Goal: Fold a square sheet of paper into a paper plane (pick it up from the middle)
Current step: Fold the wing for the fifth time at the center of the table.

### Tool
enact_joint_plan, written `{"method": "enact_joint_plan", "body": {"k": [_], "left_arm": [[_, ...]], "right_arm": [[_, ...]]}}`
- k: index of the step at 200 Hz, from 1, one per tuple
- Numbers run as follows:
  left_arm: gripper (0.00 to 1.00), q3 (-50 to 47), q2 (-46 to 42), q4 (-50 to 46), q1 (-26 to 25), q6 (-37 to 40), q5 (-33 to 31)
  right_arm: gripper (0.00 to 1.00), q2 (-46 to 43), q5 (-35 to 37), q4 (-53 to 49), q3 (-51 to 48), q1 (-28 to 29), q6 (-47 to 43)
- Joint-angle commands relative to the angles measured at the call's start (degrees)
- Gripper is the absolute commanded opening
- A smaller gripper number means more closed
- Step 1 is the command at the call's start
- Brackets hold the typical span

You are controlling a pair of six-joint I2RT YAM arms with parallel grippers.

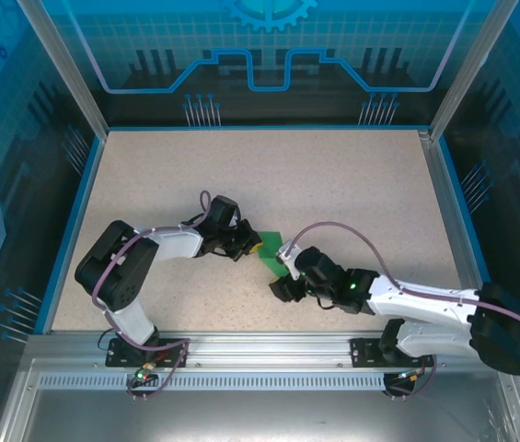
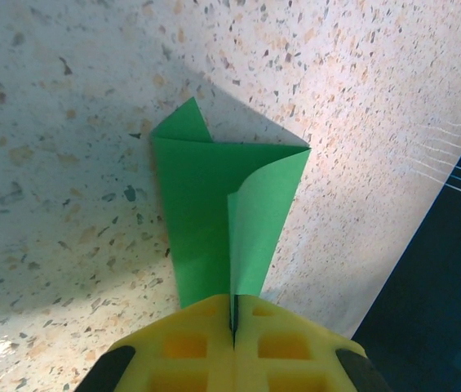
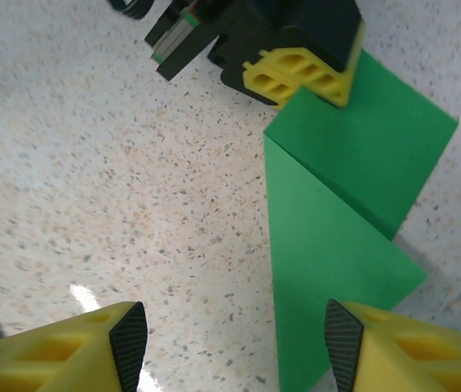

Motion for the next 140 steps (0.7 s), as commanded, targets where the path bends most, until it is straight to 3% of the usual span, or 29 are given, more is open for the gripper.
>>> {"method": "enact_joint_plan", "body": {"k": [1,59,140], "left_arm": [[0.06,1.57,-1.16,-1.44,-0.85,-0.49,-0.20],[0.08,1.40,-1.75,-1.78,-1.21,-0.31,-0.03],[0.08,2.12,-1.92,-2.99,-1.20,0.20,-0.11]], "right_arm": [[0.62,4.46,13.73,4.23,-0.17,4.26,-8.70],[0.58,16.23,27.32,11.26,1.66,7.98,-12.50],[0.32,19.83,28.77,12.70,0.65,8.24,-9.75]]}}
